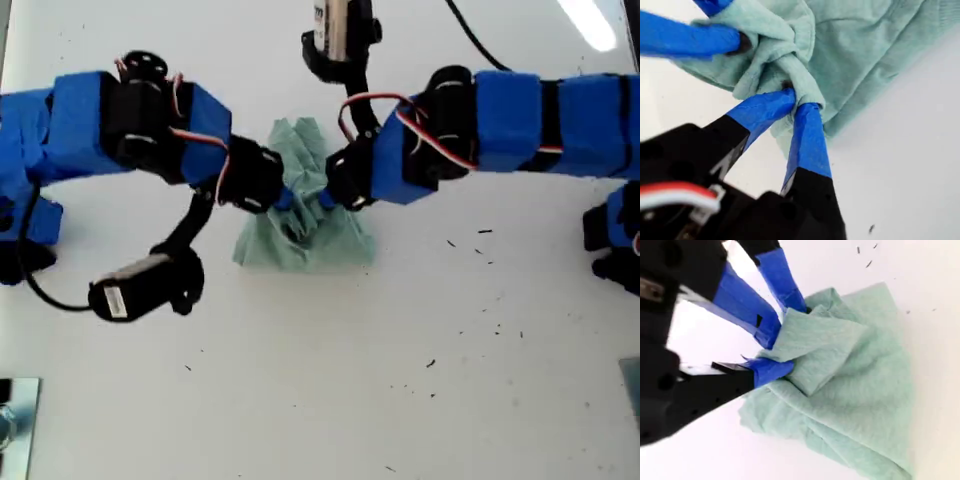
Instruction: Fold t shirt
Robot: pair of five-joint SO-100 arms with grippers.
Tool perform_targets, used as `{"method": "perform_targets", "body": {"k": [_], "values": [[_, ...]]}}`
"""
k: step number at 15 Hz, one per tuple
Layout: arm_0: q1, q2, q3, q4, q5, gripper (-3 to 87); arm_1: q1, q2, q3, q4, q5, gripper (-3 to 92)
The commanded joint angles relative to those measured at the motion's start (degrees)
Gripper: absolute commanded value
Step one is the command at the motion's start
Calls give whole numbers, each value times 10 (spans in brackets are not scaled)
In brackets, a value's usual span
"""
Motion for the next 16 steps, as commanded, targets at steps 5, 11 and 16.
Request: {"method": "perform_targets", "body": {"k": [5,11,16], "values": [[-238,391,407,-191,-1,322,292,136,149,-71,-63,452],[-274,749,744,-230,1,222,374,395,458,-15,-81,370],[35,1145,1092,-258,-231,68,211,703,891,-105,2,168]]}}
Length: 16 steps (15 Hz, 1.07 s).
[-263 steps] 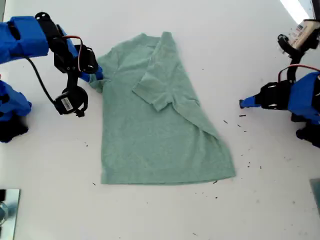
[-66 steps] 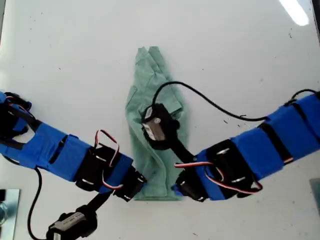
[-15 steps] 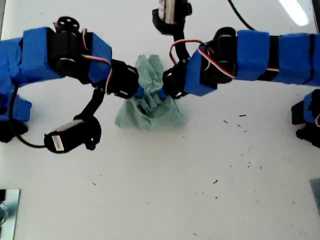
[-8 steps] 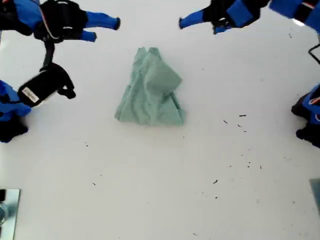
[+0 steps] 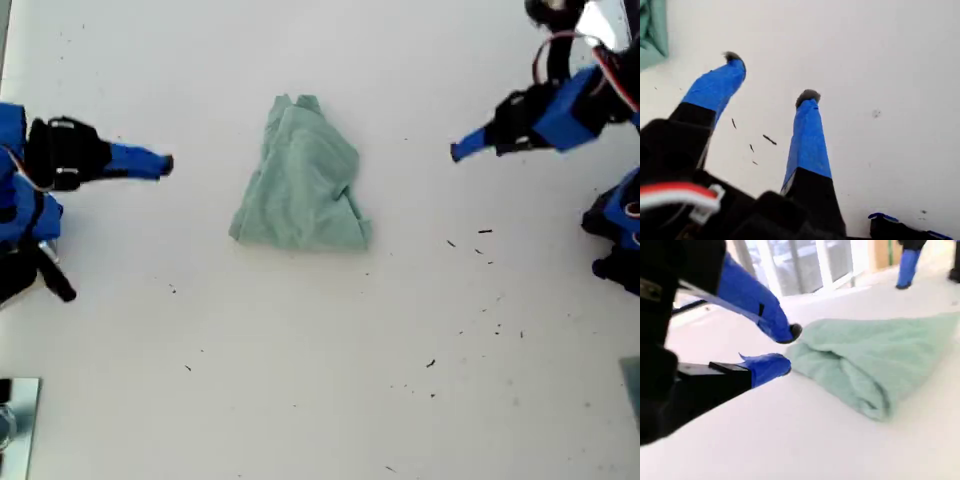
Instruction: Fold t shirt
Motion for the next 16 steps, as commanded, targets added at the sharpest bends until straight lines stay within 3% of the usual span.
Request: {"method": "perform_targets", "body": {"k": [1,2,3,4,6,8,9,10,12,13,16], "values": [[105,165,119,-40,-74,76,-69,136,190,-77,54,141],[123,159,158,-59,-98,89,-92,169,242,-84,83,86],[142,158,183,-27,-131,105,-110,192,273,-81,112,36],[149,162,180,11,-123,132,-114,220,297,-69,124,28],[175,163,178,18,-107,146,-88,286,336,-19,254,26],[202,163,178,18,-106,146,-89,403,372,-9,296,28],[209,163,178,18,-106,147,-84,479,374,39,260,42],[214,163,178,18,-106,148,-73,519,374,61,154,50],[216,163,178,18,-106,150,-60,510,374,62,65,52],[216,163,178,18,-106,150,-61,524,374,61,-20,52],[215,163,178,18,-106,150,-66,533,366,75,-29,50]]}}
